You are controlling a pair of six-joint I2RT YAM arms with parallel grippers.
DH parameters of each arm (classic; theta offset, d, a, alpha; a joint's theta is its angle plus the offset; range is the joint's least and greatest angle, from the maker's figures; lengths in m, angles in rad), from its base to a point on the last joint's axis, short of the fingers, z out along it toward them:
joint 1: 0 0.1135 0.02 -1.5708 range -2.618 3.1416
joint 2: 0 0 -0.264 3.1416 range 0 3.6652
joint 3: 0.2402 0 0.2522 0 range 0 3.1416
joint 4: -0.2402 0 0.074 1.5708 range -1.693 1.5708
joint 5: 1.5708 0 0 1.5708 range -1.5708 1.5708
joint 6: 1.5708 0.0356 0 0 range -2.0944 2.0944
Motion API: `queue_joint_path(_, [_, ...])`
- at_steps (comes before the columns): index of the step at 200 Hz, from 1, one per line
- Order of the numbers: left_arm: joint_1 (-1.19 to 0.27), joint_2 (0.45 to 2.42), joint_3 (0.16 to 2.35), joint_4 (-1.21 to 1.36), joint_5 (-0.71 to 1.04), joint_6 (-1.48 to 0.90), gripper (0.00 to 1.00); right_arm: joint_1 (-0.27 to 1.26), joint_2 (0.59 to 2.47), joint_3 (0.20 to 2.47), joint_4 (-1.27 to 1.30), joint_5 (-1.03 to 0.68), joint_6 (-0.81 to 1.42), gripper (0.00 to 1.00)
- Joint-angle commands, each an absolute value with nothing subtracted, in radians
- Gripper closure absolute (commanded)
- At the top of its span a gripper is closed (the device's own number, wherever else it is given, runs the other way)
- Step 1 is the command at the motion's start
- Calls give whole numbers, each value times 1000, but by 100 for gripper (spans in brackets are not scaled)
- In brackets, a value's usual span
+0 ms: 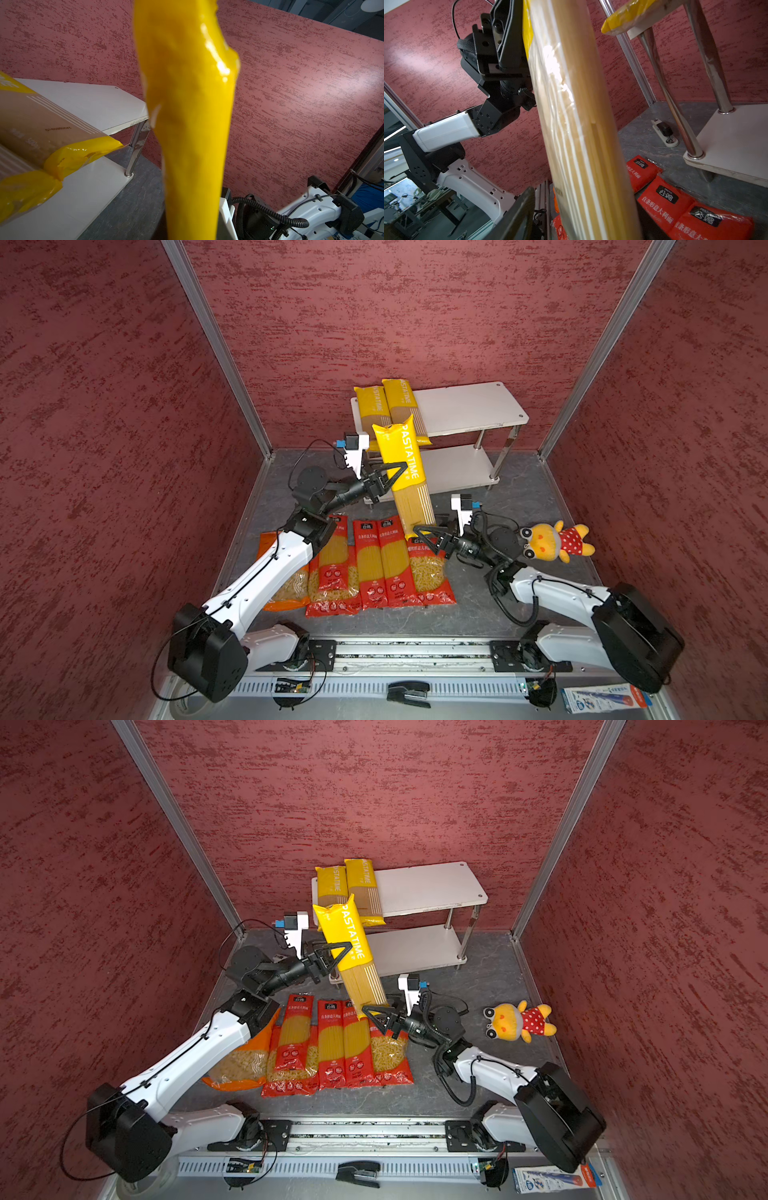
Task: Place and organize the pasta boxes and bags onto the shelf
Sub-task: 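Carry the upright pack with the right gripper up onto the upper shelf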
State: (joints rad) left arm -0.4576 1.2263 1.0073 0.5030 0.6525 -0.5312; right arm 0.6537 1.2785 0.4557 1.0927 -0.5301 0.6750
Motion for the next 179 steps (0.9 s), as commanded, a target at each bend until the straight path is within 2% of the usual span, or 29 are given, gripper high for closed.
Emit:
queue_joint_path(1, [-460,1221,1070,650,607,-554,100,644,1312,482,1270,-537,744,48])
queue_joint_path(32, [-455,1247,1101,651,621,-582,100,641,1368,498,1366,-550,801,73])
queue_joint_path(59, [-445,1266,1119,648,625,-622,100,635,1401,519,1409,-544,825,87])
queue_joint_path(77, [-435,1275,1135,632,625,-639,90,626,1405,538,1419,-529,827,92])
queue_joint_path(97, [-418,1278,1155,608,610,-652,70,604,1405,565,1438,-514,853,96])
queue_joint_path(130, [-395,1274,1178,530,567,-632,43,561,1369,647,1363,-499,876,100])
queue_joint_path(144, [-384,1267,1175,512,549,-633,37,545,1345,690,1299,-500,871,100])
queue_joint_path(179, [-376,1227,1131,486,534,-624,33,482,1274,830,1007,-510,871,100])
